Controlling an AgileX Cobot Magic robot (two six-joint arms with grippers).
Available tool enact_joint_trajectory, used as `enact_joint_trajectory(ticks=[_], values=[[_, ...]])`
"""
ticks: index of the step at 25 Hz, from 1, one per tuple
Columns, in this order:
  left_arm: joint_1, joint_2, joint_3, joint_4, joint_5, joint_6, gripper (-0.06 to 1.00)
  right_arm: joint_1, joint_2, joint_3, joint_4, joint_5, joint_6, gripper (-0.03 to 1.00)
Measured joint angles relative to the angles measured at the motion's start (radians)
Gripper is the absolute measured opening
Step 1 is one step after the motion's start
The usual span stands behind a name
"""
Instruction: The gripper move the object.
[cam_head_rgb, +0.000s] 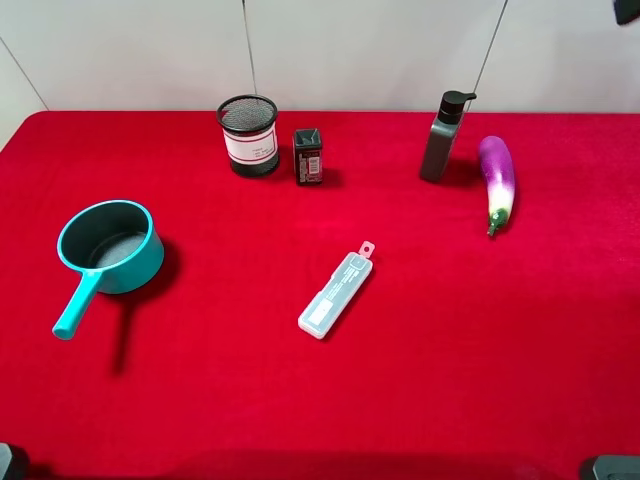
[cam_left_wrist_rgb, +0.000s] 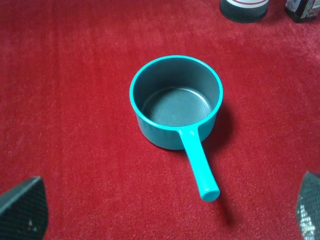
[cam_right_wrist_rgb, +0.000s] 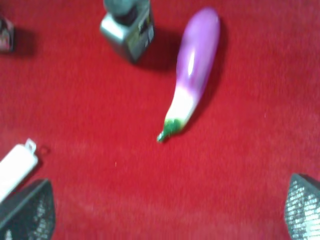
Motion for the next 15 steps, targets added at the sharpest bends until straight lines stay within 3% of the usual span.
enact_joint_trajectory(ticks=[9, 15], values=[[0.0, 0.0, 0.0, 0.0, 0.0, 0.0, 0.98, 0.0, -0.319, 0.233, 0.0, 0.001, 0.026, 0.69], [0.0, 0.0, 0.0, 0.0, 0.0, 0.0, 0.98, 0.0, -0.514, 0.285, 0.0, 0.003, 0.028, 0.69]])
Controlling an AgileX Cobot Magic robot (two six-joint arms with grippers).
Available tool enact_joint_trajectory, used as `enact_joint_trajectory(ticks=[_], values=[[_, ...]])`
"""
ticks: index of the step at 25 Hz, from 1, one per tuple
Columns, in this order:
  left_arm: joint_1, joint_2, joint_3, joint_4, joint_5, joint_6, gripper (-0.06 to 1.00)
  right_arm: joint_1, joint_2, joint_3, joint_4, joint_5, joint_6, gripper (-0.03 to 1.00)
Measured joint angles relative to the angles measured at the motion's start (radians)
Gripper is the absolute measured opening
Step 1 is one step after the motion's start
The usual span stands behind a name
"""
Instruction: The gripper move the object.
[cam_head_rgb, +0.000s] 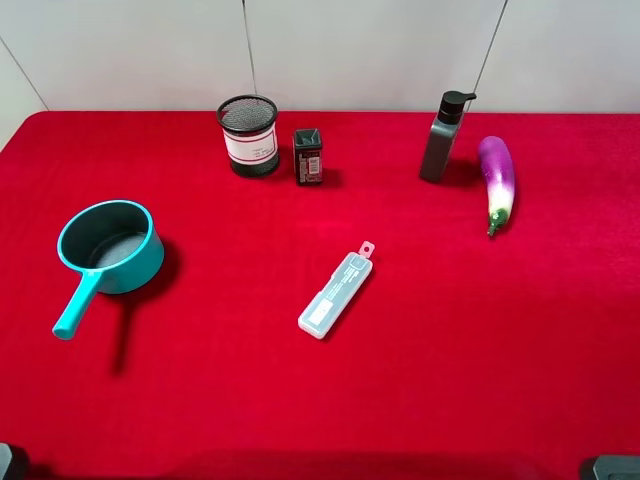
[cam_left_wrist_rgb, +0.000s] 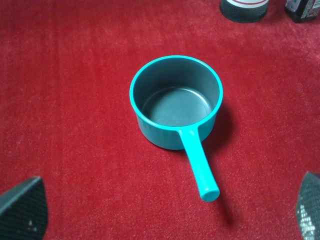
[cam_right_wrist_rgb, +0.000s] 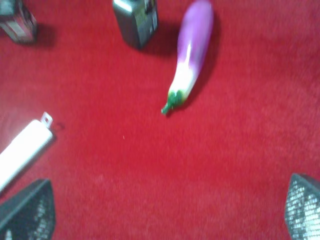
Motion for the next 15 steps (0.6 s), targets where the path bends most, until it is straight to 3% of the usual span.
enact_joint_trajectory(ticks=[15], values=[[0.0, 0.0, 0.0, 0.0, 0.0, 0.0, 0.98, 0.0, -0.386, 0.035, -0.012, -0.002, 0.004, 0.69]])
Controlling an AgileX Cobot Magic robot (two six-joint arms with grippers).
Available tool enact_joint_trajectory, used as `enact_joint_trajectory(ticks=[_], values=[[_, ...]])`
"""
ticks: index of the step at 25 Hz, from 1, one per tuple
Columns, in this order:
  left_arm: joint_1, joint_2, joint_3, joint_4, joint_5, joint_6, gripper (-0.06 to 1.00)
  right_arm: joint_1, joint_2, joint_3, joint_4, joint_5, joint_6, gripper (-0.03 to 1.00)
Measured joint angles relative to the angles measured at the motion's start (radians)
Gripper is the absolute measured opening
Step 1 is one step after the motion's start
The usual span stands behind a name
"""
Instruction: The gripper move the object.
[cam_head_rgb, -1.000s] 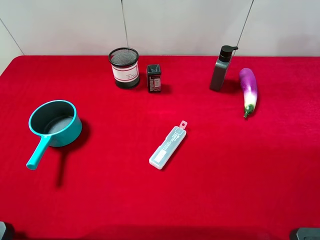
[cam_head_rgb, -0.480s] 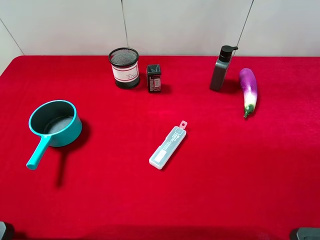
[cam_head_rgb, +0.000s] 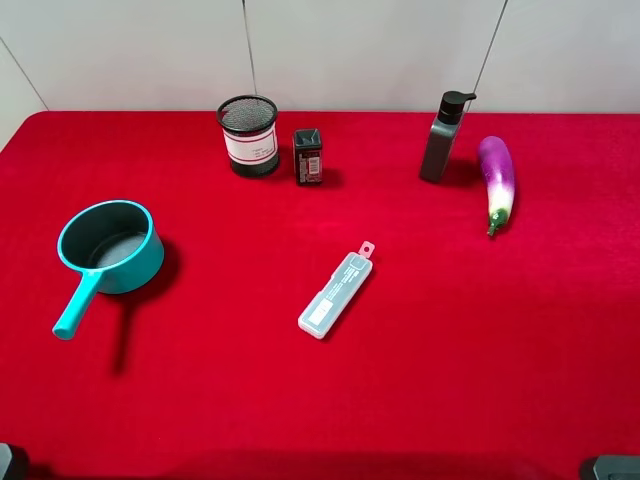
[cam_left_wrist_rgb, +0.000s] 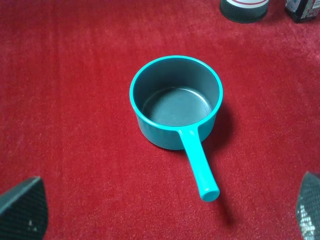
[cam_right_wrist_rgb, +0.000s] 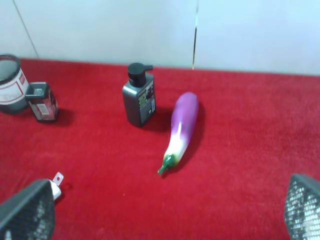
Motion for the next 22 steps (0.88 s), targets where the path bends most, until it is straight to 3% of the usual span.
enact_joint_trajectory(ticks=[7, 13, 22], values=[[0.0, 0.0, 0.0, 0.0, 0.0, 0.0, 0.98, -0.006, -0.201, 0.199, 0.001, -0.034, 0.001, 0.69], [0.0, 0.0, 0.0, 0.0, 0.0, 0.0, 0.98, -0.076, -0.322, 0.382, 0.005, -0.084, 0.004, 0.69], [0.0, 0.0, 0.0, 0.0, 0.0, 0.0, 0.98, -0.096, -0.335, 0.512, 0.008, -0.185, 0.011, 0.69]])
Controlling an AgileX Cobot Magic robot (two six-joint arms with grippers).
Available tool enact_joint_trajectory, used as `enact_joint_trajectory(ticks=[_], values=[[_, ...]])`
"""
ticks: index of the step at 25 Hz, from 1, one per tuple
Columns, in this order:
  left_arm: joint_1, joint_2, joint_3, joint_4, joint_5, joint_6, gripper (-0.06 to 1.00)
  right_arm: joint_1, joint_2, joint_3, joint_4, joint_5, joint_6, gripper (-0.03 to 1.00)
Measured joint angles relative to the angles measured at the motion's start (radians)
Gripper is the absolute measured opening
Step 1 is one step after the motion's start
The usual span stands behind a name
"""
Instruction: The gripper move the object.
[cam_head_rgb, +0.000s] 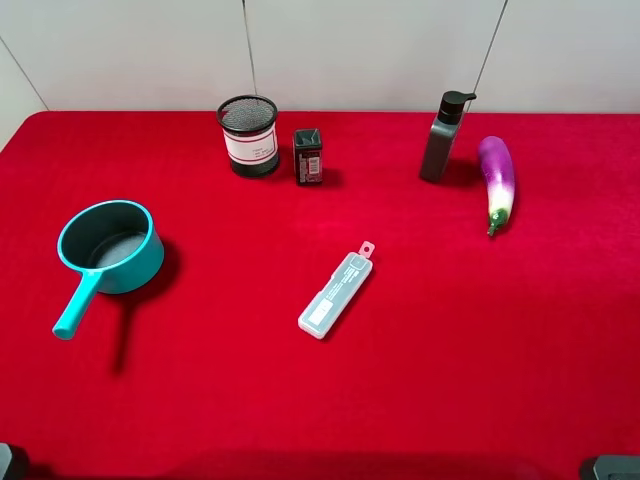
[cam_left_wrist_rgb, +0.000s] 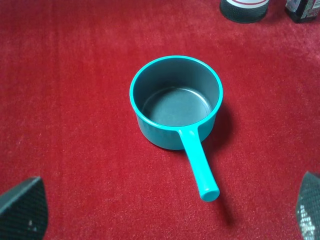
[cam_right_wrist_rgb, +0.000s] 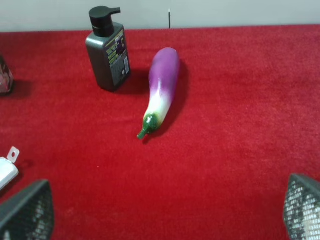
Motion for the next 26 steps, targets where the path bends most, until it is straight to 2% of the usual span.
enact_joint_trajectory(ticks=[26], values=[[0.0, 0.0, 0.0, 0.0, 0.0, 0.0, 0.98, 0.0, 0.0, 0.001, 0.008, -0.004, 0.004, 0.69]])
